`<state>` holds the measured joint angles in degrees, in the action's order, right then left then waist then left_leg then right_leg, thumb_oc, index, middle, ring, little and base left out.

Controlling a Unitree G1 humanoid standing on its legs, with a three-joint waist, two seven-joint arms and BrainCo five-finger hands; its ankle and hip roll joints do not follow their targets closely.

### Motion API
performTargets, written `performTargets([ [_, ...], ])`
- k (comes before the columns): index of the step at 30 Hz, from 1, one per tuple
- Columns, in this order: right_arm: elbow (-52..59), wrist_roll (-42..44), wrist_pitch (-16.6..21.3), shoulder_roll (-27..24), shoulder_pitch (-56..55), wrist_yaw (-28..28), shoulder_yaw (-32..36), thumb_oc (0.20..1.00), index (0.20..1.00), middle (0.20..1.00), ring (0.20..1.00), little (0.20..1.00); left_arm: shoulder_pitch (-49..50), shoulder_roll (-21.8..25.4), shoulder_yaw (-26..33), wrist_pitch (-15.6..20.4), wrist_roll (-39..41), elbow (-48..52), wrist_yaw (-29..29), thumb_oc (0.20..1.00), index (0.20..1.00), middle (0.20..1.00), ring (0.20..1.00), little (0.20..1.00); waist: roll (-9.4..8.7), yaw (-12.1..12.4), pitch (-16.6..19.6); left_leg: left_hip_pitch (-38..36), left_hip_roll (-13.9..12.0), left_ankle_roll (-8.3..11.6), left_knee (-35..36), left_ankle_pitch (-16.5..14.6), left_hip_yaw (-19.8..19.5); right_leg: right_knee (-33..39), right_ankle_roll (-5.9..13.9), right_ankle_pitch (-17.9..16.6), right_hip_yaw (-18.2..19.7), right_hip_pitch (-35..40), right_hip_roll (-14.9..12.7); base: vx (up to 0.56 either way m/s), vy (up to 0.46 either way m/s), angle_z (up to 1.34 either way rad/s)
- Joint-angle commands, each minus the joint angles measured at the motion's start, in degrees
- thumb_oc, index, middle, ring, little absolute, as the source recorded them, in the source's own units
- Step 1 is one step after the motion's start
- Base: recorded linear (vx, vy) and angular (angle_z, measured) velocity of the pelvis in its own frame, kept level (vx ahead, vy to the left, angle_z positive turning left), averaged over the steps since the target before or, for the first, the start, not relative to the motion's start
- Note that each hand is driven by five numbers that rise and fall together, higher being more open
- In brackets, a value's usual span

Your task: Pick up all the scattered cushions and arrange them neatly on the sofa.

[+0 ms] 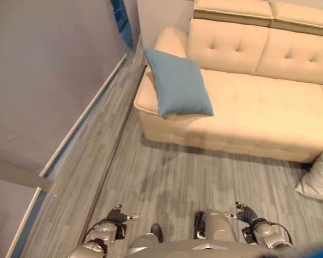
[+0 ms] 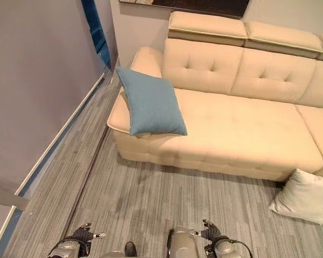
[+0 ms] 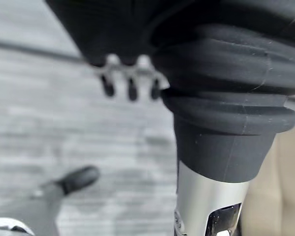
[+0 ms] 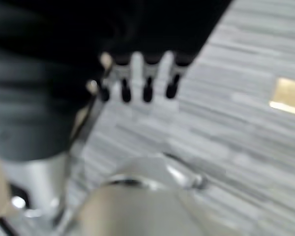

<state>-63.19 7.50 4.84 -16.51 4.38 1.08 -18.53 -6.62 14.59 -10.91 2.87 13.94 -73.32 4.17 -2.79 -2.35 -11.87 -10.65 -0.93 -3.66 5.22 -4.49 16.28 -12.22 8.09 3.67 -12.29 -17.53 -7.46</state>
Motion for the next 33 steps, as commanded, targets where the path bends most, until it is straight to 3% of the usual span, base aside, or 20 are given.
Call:
performTargets([
  [1,-0.09,-0.95,0.42,-1.54,0.09,0.05,-0.32,1.0,1.0,1.0,1.0,1.0,-1.38,0.29,0.63,1.29,-2.16,1.42,0.19,1.0,1.0,1.0,1.0,1.0,-0.72,-2.07,-0.92,0.12,2.45,4.59,-4.49,-0.66,-4.9,9.01,0.97,-9.59,4.88,6.37,3.06,0.29,-0.104,0.01],
  [5,-0.6,-1.41,0.35,-1.72,-0.47,0.06,-0.31,1.0,1.0,1.0,1.0,1.0,-0.7,-0.75,0.56,1.37,-2.29,0.93,-0.06,1.0,1.0,1.0,1.0,1.0,-0.48,-2.36,0.0,-1.28,2.27,5.1,-5.34,-1.15,-5.33,8.54,0.42,-10.37,4.62,8.13,3.17,0.24,-0.115,0.19],
  [8,-1.3,-0.62,0.45,-2.57,-1.13,0.09,0.25,1.0,1.0,1.0,1.0,1.0,-1.08,-1.46,-0.96,1.43,-2.31,1.14,-0.21,1.0,1.0,1.0,1.0,1.0,0.1,-3.6,0.24,0.9,0.08,8.87,-14.34,2.83,-5.47,9.28,-1.9,-9.16,3.56,11.35,4.15,0.22,-0.182,0.19],
  [10,-1.23,0.41,0.65,-3.05,-1.34,0.27,0.43,1.0,1.0,1.0,1.0,1.0,-1.82,-1.58,-1.55,1.64,-1.11,2.11,-0.38,1.0,1.0,1.0,1.0,1.0,-1.14,-3.21,-0.49,5.35,-1.97,10.97,-23.91,6.57,-4.76,10.66,-3.65,-7.95,3.14,14.24,4.03,0.17,-0.232,0.4],
  [13,-1.86,0.96,0.53,-3.12,-1.3,0.5,0.16,1.0,1.0,1.0,1.0,1.0,-2.78,-1.69,-2.2,1.49,-0.26,2.63,-0.18,1.0,1.0,1.0,1.0,1.0,-2.21,-2.51,-1.34,8.43,-3.9,11.35,-28.51,7.52,-3.25,11.83,-4.55,-6.65,2.19,16.7,4.03,0.16,-0.161,0.22],
  [14,-2.04,1.92,0.41,-3.11,-1.09,0.59,0.05,1.0,1.0,1.0,1.0,1.0,-3.53,-1.76,-3.16,1.48,-0.37,3.09,-0.01,1.0,1.0,1.0,1.0,1.0,-2.82,-1.28,-1.62,12.97,-4.47,9.74,-23.7,5.61,-1.62,13.05,-4.34,-5.12,1.72,19.28,4.03,0.27,-0.081,-0.02],
  [16,-1.96,1.7,0.52,-2.96,-1.22,0.59,-0.04,1.0,1.0,1.0,1.0,1.0,-3.03,-1.8,-2.97,1.31,-0.46,3.0,0.07,1.0,1.0,1.0,1.0,1.0,-2.53,-0.82,-1.28,13.47,-4.96,9.2,-16.27,5.53,-0.5,13.16,-3.76,-4.1,1.6,20.37,4.25,0.32,-0.01,0.21],
  [18,-1.76,1.37,0.64,-2.8,-1.47,0.71,-0.21,1.0,1.0,1.0,1.0,1.0,-2.36,-1.8,-2.52,1.24,-0.4,2.79,0.3,1.0,1.0,1.0,1.0,1.0,-1.72,-0.01,-0.91,14.63,-6.02,9.78,-9.66,9.48,-1.23,13.22,-3.57,-2.63,1.84,22.03,5.16,0.29,0.064,-0.01],
  [20,-1.69,1.37,0.67,-2.75,-1.72,0.81,-0.2,1.0,1.0,1.0,1.0,1.0,-2.01,-1.67,-2.34,1.22,-0.56,2.54,0.37,1.0,1.0,1.0,1.0,1.0,-1.44,0.25,-0.95,15.22,-6.91,10.41,-7.5,12.13,-0.87,12.84,-3.68,-1.3,2.07,23.48,5.43,0.27,0.077,-0.01],
  [26,-1.52,1.0,0.78,-1.63,-1.24,0.81,-0.07,1.0,1.0,1.0,1.0,1.0,-0.83,-1.23,-1.41,1.14,-0.38,1.86,0.17,1.0,1.0,1.0,1.0,1.0,-2.11,0.99,0.39,12.45,-3.5,7.82,-7.97,7.66,-0.31,6.26,-1.8,0.38,2.72,23.34,2.95,0.24,0.174,-0.05],
  [28,-1.17,0.16,0.6,-1.21,-0.36,0.58,-0.46,1.0,1.0,1.0,1.0,1.0,-1.01,-0.6,-1.08,0.92,-0.48,1.73,0.08,1.0,1.0,1.0,1.0,1.0,-2.01,1.32,0.11,10.97,-1.77,5.39,-9.0,4.72,0.65,-4.06,0.41,-2.47,2.86,19.3,0.11,0.21,0.283,-0.15],
  [30,0.49,0.19,0.65,-1.33,0.68,0.69,-0.75,1.0,1.0,1.0,1.0,1.0,-1.29,0.33,-1.06,0.87,-0.4,1.86,0.3,1.0,1.0,1.0,1.0,1.0,-1.26,0.77,-0.7,7.9,-1.33,3.75,-7.91,3.53,1.61,-12.84,1.44,-8.2,2.39,14.15,-1.39,0.17,0.217,-0.39],
  [32,0.81,0.25,0.75,-1.33,0.6,0.72,-0.64,1.0,1.0,1.0,1.0,1.0,-1.22,0.46,-0.77,0.85,-0.24,1.73,0.33,1.0,1.0,1.0,1.0,1.0,-0.85,0.67,-0.9,7.17,-1.29,3.55,-7.48,3.18,1.77,-14.53,1.37,-8.29,1.67,13.04,-1.87,0.19,0.155,-0.04],
  [33,1.1,-0.05,0.66,-1.28,0.15,0.69,-0.6,1.0,1.0,1.0,1.0,1.0,-0.77,0.94,0.13,0.91,-0.09,1.5,0.53,1.0,1.0,1.0,1.0,1.0,-0.46,0.66,-0.8,4.37,-0.29,3.66,-5.75,1.61,1.88,-14.57,1.7,-7.92,-1.85,11.52,-4.59,0.37,0.144,-0.22],
])
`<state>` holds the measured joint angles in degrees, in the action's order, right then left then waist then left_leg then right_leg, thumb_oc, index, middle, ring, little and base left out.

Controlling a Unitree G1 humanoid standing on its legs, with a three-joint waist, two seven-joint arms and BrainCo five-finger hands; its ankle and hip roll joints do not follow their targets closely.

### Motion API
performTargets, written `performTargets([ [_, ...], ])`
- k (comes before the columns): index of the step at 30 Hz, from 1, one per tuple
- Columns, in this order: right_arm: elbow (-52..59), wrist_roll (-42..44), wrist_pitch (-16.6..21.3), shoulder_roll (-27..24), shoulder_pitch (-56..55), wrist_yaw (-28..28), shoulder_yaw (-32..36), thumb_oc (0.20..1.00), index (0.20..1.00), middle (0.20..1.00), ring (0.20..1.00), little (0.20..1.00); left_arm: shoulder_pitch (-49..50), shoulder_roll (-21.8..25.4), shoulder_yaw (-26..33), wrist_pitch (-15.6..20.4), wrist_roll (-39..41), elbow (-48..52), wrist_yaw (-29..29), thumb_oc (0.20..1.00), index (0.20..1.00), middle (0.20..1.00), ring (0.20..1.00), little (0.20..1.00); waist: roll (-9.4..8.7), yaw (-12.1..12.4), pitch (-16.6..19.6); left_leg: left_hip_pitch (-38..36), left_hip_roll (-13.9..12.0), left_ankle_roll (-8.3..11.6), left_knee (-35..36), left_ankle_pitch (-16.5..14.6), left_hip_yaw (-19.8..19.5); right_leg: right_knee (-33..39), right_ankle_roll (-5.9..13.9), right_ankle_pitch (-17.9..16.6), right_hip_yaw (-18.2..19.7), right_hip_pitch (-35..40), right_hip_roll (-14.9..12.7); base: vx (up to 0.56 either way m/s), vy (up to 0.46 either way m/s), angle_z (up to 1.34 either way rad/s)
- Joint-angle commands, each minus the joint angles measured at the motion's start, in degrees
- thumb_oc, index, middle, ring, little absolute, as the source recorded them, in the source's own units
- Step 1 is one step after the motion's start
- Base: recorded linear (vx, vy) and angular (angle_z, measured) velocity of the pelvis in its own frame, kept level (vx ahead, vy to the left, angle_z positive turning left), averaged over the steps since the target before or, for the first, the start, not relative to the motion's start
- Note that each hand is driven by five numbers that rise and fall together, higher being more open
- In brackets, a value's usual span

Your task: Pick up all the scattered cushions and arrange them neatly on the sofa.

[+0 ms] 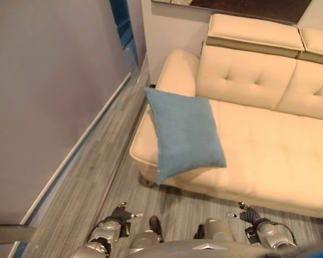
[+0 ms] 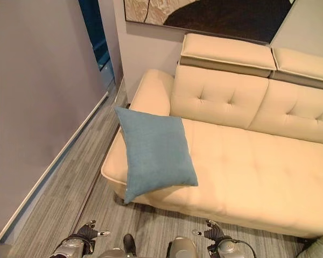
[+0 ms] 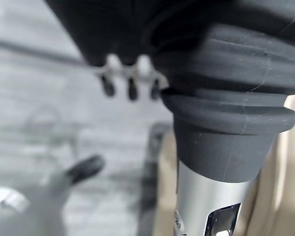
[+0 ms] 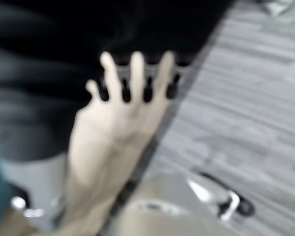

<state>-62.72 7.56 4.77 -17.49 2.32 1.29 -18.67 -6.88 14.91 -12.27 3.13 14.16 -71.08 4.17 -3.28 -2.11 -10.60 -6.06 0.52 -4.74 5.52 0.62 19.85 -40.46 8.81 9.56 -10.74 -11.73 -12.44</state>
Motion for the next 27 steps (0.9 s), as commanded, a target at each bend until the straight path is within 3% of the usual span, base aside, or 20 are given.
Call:
performTargets([
  [1,0.63,-0.48,0.6,-0.39,2.39,0.37,-0.55,1.0,1.0,1.0,1.0,1.0,-0.49,0.98,1.95,0.69,-0.26,-0.82,0.54,1.0,1.0,1.0,1.0,1.0,0.2,0.15,-1.84,-1.46,-1.51,5.17,-4.58,-3.6,-1.93,18.52,1.0,-13.35,-5.35,4.72,0.49,0.35,0.068,-0.33],
  [5,0.79,-0.7,0.65,-0.44,3.01,0.23,-0.47,1.0,1.0,1.0,1.0,1.0,-0.85,1.21,2.47,0.87,-1.18,-1.17,0.3,1.0,1.0,1.0,1.0,1.0,-0.17,-0.43,-2.21,-2.4,-1.25,5.96,-4.87,-3.92,-2.15,29.82,0.66,-14.27,-6.8,4.78,1.17,0.16,-0.064,-0.08],
  [6,0.83,-0.93,0.65,-0.65,3.09,0.0,-0.67,1.0,1.0,1.0,1.0,1.0,-0.98,1.22,2.25,1.0,-1.96,-1.37,0.27,1.0,1.0,1.0,1.0,1.0,-0.41,-1.47,-2.0,-2.85,-0.95,6.33,-5.39,-4.59,-3.5,33.69,1.08,-14.71,-1.77,4.31,2.87,0.2,-0.076,0.07],
  [12,1.16,-1.3,0.8,-1.01,2.53,0.22,-0.77,1.0,1.0,1.0,1.0,1.0,-0.06,0.27,2.41,1.4,-0.83,-1.03,0.21,1.0,1.0,1.0,1.0,1.0,-0.8,-1.33,-0.49,-3.55,-1.22,7.12,-6.7,-5.15,-4.17,35.81,0.45,-15.35,-1.12,6.84,3.58,0.15,-0.113,0.17],
  [14,2.11,-0.16,1.32,-2.03,1.65,0.53,-0.42,1.0,1.0,1.0,1.0,1.0,-0.17,0.15,1.81,1.71,-0.5,0.14,0.4,1.0,1.0,1.0,1.0,1.0,-0.8,-1.58,-0.05,-2.26,-3.27,9.4,-10.56,-3.66,-4.67,38.18,-1.0,-13.78,-1.53,9.82,5.42,0.13,-0.259,0.01],
  [15,2.12,-0.16,1.32,-2.03,1.64,0.53,-0.42,1.0,1.0,1.0,1.0,1.0,-0.17,0.15,1.8,1.71,-0.5,0.14,0.41,1.0,1.0,1.0,1.0,1.0,-0.78,-1.64,-0.04,-2.18,-3.32,9.43,-10.68,-3.71,-4.74,38.24,-1.02,-13.8,-1.6,9.85,5.44,0.03,-0.185,0.19],
  [17,3.31,1.11,1.7,-2.72,1.13,1.08,0.14,1.0,1.0,1.0,1.0,1.0,-1.73,0.28,0.92,2.01,0.49,1.75,0.64,1.0,1.0,1.0,1.0,1.0,-1.68,-2.2,-0.48,0.78,-6.4,11.66,-17.52,-0.75,-3.4,40.18,-2.65,-13.09,-2.25,11.98,6.07,0.01,-0.205,0.34],
  [19,4.29,2.25,2.11,-3.38,0.88,1.34,0.45,1.0,1.0,1.0,1.0,1.0,-2.47,0.08,0.43,2.42,1.65,3.45,0.88,1.0,1.0,1.0,1.0,1.0,-2.16,-1.77,-1.1,2.82,-7.05,12.45,-21.17,-0.11,-4.36,41.74,-3.51,-12.51,-2.86,13.7,6.93,0.02,-0.179,0.32],
  [21,4.57,2.84,2.13,-3.41,0.76,1.46,0.74,1.0,1.0,1.0,1.0,1.0,-2.89,0.02,0.32,2.57,2.36,4.3,1.29,1.0,1.0,1.0,1.0,1.0,-2.25,-1.87,-1.12,2.82,-7.51,12.24,-20.25,-0.26,-4.04,42.27,-3.51,-12.13,-3.21,14.35,7.23,0.03,-0.051,0.13],
  [23,7.51,3.89,2.52,-4.01,-0.22,2.48,2.08,1.0,1.0,1.0,1.0,1.0,-3.56,-0.1,-0.23,3.39,4.04,8.57,2.78,1.0,1.0,1.0,1.0,1.0,-1.97,-2.05,-0.5,3.3,-8.71,12.08,-11.6,0.41,-1.99,43.8,-2.26,-11.9,-4.75,15.1,6.74,0.06,0.027,0.15],
  [24,7.51,3.89,2.52,-4.01,-0.23,2.48,2.08,1.0,1.0,1.0,1.0,1.0,-3.56,-0.1,-0.23,3.39,4.04,8.57,2.79,1.0,1.0,1.0,1.0,1.0,-1.97,-2.04,-0.5,3.27,-8.7,12.08,-11.56,0.43,-1.99,43.8,-2.26,-11.9,-4.75,15.11,6.73,0.09,0.059,0.45],
  [25,9.07,3.59,2.9,-4.45,-0.65,3.22,2.66,1.0,1.0,1.0,1.0,1.0,-3.42,-0.1,0.17,4.59,6.03,12.39,4.8,1.0,1.0,1.0,1.0,1.0,-1.54,-1.38,-0.53,3.66,-7.37,11.45,-8.95,-0.1,-5.94,43.03,-1.77,-11.38,-3.97,14.87,6.72,0.08,0.069,0.4],
  [27,9.38,3.34,2.88,-4.32,-1.05,3.61,3.17,1.0,1.0,1.0,1.0,1.0,-2.85,-0.09,0.17,5.01,6.64,14.18,5.44,1.0,1.0,1.0,1.0,1.0,-1.47,-1.73,-0.21,3.77,-6.9,11.17,-7.87,-0.11,-6.44,42.89,-1.55,-11.62,-3.68,14.47,6.45,0.06,0.079,-0.02],
])
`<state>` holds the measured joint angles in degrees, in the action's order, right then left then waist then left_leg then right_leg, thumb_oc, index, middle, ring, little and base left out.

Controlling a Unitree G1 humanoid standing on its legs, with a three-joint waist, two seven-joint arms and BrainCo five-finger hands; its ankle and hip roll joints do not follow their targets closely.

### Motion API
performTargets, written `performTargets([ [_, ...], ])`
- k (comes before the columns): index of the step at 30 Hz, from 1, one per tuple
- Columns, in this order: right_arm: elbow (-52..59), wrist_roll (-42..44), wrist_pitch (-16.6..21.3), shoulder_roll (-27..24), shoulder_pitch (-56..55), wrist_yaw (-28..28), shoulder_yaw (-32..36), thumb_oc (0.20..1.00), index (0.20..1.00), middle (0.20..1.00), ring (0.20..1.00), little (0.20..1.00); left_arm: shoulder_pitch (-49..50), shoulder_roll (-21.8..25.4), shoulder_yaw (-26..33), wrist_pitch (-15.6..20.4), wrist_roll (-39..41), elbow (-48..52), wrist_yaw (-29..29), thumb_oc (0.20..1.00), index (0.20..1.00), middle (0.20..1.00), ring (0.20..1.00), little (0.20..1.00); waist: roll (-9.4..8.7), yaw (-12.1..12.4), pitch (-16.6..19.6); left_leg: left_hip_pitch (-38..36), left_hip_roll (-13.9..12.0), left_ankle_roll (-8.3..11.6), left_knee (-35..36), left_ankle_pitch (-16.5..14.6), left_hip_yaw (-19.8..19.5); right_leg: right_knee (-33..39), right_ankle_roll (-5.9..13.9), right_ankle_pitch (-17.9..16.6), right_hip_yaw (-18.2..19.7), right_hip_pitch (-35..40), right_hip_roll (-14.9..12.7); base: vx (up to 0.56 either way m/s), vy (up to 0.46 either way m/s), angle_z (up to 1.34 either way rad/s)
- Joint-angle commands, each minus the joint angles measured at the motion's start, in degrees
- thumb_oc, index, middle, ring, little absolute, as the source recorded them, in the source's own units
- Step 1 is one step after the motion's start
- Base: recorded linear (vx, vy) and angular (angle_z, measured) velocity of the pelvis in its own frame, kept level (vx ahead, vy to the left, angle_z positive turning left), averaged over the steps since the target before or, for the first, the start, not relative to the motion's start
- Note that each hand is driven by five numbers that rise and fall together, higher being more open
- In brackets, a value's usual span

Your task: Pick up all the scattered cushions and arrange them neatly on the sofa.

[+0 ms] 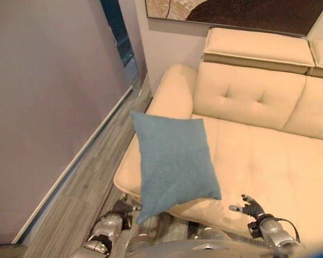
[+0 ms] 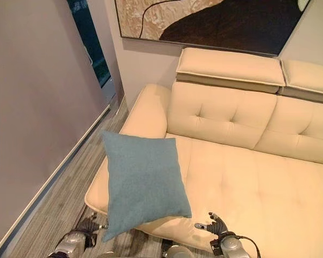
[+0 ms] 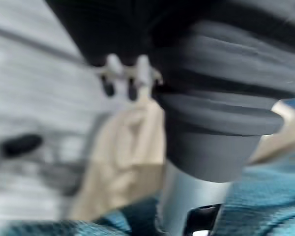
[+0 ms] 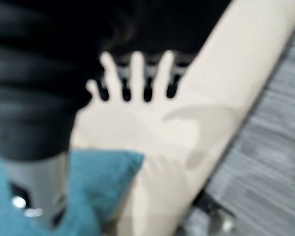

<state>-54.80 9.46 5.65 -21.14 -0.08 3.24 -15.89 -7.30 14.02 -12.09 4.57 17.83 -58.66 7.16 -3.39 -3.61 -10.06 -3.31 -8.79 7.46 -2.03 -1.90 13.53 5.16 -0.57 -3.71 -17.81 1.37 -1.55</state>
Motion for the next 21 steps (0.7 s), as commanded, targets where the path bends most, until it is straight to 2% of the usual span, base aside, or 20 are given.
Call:
performTargets([
  [1,1.59,1.47,2.21,-0.5,1.28,2.51,1.13,1.0,1.0,1.0,1.0,1.0,-2.14,0.93,0.15,3.8,3.21,4.44,3.83,1.0,1.0,1.0,1.0,1.0,-1.3,-0.39,-0.97,0.55,2.74,-0.95,1.42,3.23,1.07,-3.12,7.94,1.05,3.39,0.93,-4.92,0.04,0.093,-0.22],
  [7,3.12,1.33,2.11,-0.98,3.05,4.3,2.4,1.0,1.0,1.0,1.0,1.0,0.1,2.85,1.15,3.37,-1.33,11.85,7.56,1.0,1.0,1.0,1.0,1.0,-1.27,1.08,-1.07,-1.68,4.72,-2.32,4.15,2.61,2.72,-3.52,8.99,0.19,5.11,0.11,-5.9,0.06,0.083,-0.32],
  [12,6.49,-0.26,1.31,-3.55,4.1,5.16,3.8,1.0,1.0,1.0,1.0,1.0,1.26,4.47,3.24,0.46,-7.83,11.98,8.67,1.0,1.0,1.0,1.0,1.0,-0.8,1.94,-0.63,-3.43,5.44,-2.47,6.52,2.63,2.99,-2.11,9.68,0.0,4.43,1.13,-6.38,0.1,0.026,0.02],
  [15,8.32,-1.21,0.86,-4.88,4.0,5.85,4.76,1.0,1.0,1.0,1.0,1.0,1.79,4.46,5.63,1.2,-5.01,14.78,9.79,1.0,1.0,1.0,1.0,1.0,-0.54,2.0,-0.66,-4.04,5.34,-2.29,6.8,2.55,2.92,-1.44,9.71,0.17,3.87,1.98,-6.3,0.07,-0.03,0.11],
  [16,9.81,-2.15,0.48,-5.72,3.63,5.87,5.32,1.0,1.0,1.0,1.0,1.0,2.62,4.07,7.17,2.31,-1.25,17.82,9.67,1.0,1.0,1.0,1.0,1.0,-0.34,2.11,-0.74,-4.35,5.25,-2.21,6.96,2.52,2.83,-0.9,9.68,0.25,3.66,2.39,-6.11,0.05,-0.041,0.14],
  [19,11.75,-3.46,0.54,-6.83,3.68,6.23,6.35,1.0,1.0,1.0,1.0,1.0,3.25,4.17,7.38,4.55,1.85,24.36,8.58,1.0,1.0,1.0,1.0,1.0,0.1,2.11,-1.12,-4.38,5.02,-2.01,7.03,2.67,2.72,-0.49,9.76,0.33,3.24,2.6,-5.96,0.04,-0.055,0.04],
  [21,11.1,-3.96,0.88,-7.4,4.31,6.35,6.49,1.0,1.0,1.0,1.0,1.0,3.1,3.84,6.82,5.44,3.08,25.28,7.54,1.0,1.0,1.0,1.0,1.0,0.4,2.07,-1.48,-4.08,4.93,-1.9,7.03,2.82,2.64,-0.29,9.76,0.35,3.15,2.34,-5.89,0.0,-0.047,0.01],
])
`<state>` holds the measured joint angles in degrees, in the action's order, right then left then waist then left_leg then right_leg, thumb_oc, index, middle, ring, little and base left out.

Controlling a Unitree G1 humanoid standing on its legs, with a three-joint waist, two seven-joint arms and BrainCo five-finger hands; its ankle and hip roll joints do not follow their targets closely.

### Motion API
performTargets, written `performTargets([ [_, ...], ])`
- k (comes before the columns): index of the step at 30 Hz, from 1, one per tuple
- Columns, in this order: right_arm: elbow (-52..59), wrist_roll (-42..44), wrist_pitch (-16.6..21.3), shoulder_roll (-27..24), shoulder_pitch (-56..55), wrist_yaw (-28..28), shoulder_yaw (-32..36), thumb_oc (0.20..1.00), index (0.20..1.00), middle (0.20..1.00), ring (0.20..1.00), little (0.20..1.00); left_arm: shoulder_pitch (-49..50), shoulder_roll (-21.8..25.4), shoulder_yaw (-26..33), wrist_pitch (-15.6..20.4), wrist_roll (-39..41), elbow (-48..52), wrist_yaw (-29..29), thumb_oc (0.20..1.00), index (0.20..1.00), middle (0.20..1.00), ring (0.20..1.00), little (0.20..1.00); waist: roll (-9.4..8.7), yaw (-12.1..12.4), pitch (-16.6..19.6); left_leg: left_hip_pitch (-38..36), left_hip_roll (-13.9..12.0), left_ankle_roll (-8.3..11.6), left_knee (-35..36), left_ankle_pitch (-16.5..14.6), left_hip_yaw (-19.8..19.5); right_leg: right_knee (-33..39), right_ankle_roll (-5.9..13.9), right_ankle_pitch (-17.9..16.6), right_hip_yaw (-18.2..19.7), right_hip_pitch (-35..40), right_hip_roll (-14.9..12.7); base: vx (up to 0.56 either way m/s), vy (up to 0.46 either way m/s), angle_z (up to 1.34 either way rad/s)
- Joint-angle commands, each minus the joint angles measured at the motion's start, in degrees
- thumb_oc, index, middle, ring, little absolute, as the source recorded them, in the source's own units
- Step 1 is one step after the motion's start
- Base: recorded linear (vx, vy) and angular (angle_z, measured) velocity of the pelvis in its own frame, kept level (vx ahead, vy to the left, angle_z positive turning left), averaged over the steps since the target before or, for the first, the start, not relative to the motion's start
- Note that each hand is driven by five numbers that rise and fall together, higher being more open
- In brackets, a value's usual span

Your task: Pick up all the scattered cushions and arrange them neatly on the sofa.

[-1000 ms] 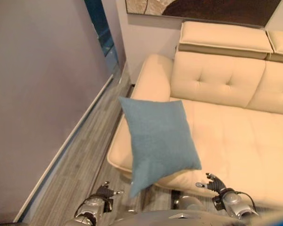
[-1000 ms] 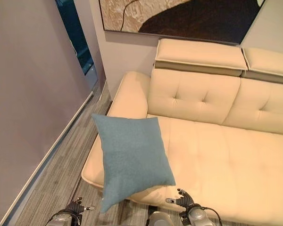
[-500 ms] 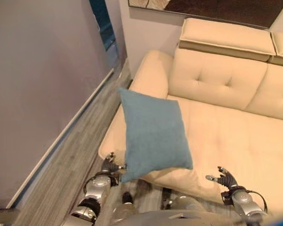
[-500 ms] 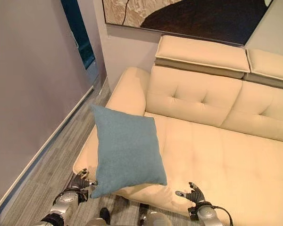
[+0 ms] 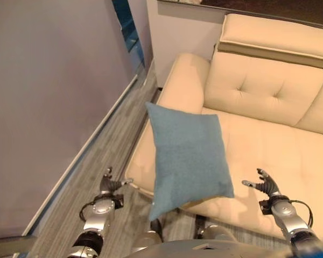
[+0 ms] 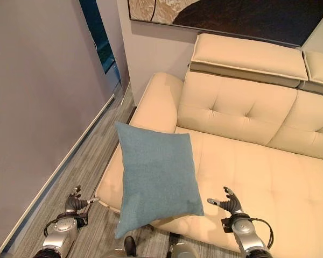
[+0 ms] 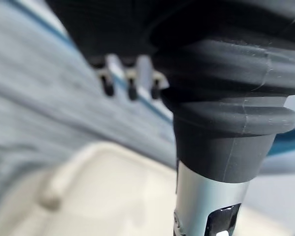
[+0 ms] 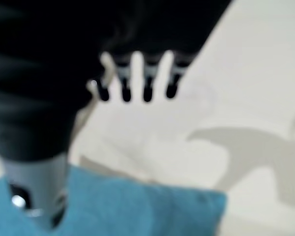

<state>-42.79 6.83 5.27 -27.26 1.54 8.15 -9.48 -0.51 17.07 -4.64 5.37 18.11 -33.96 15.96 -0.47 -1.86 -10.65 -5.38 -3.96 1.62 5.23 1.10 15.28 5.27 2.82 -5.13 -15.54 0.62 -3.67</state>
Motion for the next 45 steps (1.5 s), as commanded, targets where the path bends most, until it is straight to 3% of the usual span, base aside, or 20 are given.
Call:
performTargets([
  [1,-0.95,-1.33,1.28,-1.29,2.72,1.44,0.08,1.0,1.0,1.0,1.0,1.0,-3.71,0.78,-0.64,4.65,2.82,0.58,-1.26,1.0,1.0,1.0,1.0,1.0,-2.51,0.31,-0.88,-1.99,0.09,3.95,-0.23,-0.18,0.88,-0.4,6.38,1.77,0.87,3.07,-3.76,-0.03,-0.057,0.01],
  [8,-4.16,-1.05,1.15,-2.04,7.39,2.41,-1.15,1.0,1.0,1.0,1.0,1.0,-5.13,-1.75,-5.84,4.94,4.91,8.88,-2.66,1.0,1.0,1.0,1.0,1.0,-0.64,0.42,-2.96,1.77,-0.52,4.52,-0.23,1.48,-0.2,-0.39,5.97,1.62,0.04,-0.11,-3.41,-0.06,-0.066,0.02],
  [18,-5.6,1.05,1.44,-2.32,13.75,4.06,-4.73,1.0,1.0,1.0,1.0,1.0,-11.21,-3.28,-12.74,4.38,3.43,6.95,-2.31,1.0,1.0,1.0,1.0,1.0,1.34,0.5,-7.64,8.31,-1.22,4.49,-0.92,3.59,-1.11,-6.48,4.92,2.0,0.13,-9.66,-4.02,-0.11,-0.042,0.07],
  [30,-7.18,2.94,2.01,-2.77,16.66,5.41,-5.69,1.0,1.0,1.0,1.0,1.0,-14.9,-3.75,-16.52,5.25,4.93,7.62,-2.3,1.0,1.0,1.0,1.0,1.0,1.52,0.37,-8.2,13.48,-0.64,4.37,-1.24,4.46,-1.7,-11.39,4.65,2.72,1.01,-17.34,-5.48,-0.02,-0.018,0.0],
  [45,-8.85,6.56,3.18,-8.39,27.5,4.6,-7.13,1.0,1.0,1.0,1.0,1.0,-15.08,-1.04,-16.2,5.1,2.7,3.07,-3.36,1.0,1.0,1.0,1.0,1.0,4.43,2.11,-9.66,19.93,-0.48,5.15,-1.1,5.72,-1.1,-10.44,4.96,0.76,3.21,-25.09,-5.11,-0.01,-0.031,-0.01],
])
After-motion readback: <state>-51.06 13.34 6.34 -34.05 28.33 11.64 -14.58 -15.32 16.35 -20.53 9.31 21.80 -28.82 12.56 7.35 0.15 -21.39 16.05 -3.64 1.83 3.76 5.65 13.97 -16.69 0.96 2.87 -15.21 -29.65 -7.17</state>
